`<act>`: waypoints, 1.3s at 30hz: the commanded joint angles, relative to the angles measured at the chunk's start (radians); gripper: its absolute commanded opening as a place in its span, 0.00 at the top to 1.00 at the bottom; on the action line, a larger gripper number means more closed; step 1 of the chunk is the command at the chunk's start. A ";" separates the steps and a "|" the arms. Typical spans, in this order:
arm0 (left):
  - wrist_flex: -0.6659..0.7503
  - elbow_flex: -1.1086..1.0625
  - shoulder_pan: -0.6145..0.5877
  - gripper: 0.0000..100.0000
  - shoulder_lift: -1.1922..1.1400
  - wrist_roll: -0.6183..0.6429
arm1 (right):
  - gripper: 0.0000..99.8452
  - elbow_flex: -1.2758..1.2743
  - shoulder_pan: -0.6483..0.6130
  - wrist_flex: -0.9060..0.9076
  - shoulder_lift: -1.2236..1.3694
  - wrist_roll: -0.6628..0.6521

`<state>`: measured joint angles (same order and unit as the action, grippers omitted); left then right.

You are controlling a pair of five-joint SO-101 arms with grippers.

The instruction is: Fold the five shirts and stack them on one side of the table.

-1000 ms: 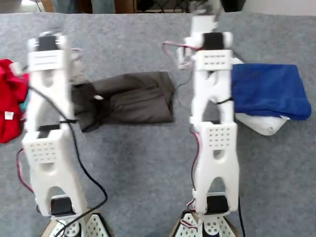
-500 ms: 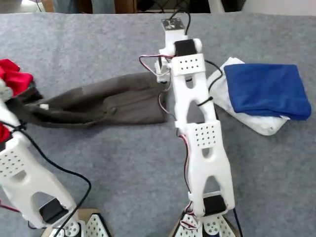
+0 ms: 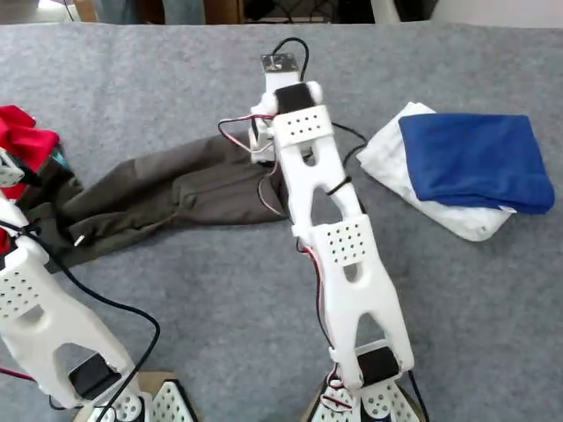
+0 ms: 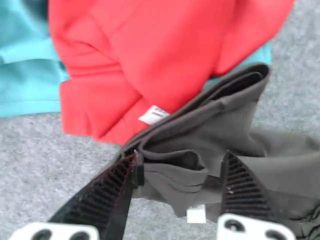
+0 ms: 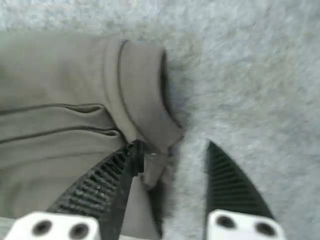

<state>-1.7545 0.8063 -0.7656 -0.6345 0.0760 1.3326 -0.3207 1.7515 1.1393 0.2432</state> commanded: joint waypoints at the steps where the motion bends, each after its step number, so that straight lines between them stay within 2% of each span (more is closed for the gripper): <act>1: -0.003 0.018 -0.030 0.74 0.026 0.017 | 0.66 0.012 -0.012 -0.017 -0.012 0.060; 4: -0.005 0.099 -0.084 0.74 0.055 0.017 | 0.69 0.012 -0.015 -0.058 -0.008 0.071; 9: -0.005 0.151 -0.102 0.74 0.092 0.014 | 0.85 0.012 -0.031 -0.120 0.005 0.160; 11: -0.005 0.153 -0.101 0.74 0.101 0.011 | 0.84 0.010 -0.044 -0.147 0.016 0.157; 17: -0.005 0.151 -0.105 0.74 0.095 0.009 | 0.70 0.012 -0.043 -0.170 0.101 0.166; 23: -0.005 0.150 -0.102 0.74 0.095 0.012 | 0.71 0.012 -0.040 -0.164 0.127 0.166; 25: -0.005 0.150 -0.101 0.74 0.094 0.012 | 0.75 0.012 -0.040 -0.169 0.128 0.166; 29: -0.005 0.150 -0.101 0.74 0.094 0.014 | 0.93 0.012 -0.037 -0.169 0.130 0.107; 31: -0.005 0.150 -0.101 0.74 0.094 0.014 | 0.98 0.013 -0.035 -0.158 0.125 0.068; 34: -0.005 0.150 -0.101 0.74 0.094 0.014 | 0.98 0.022 -0.018 -0.135 0.124 0.015; 39: -0.005 0.150 -0.104 0.74 0.094 0.009 | 0.98 0.116 0.095 -0.018 0.119 -0.078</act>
<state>-1.7545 0.9122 -0.8623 -0.5961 0.0836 1.3909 -0.3038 1.6655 1.2681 0.2171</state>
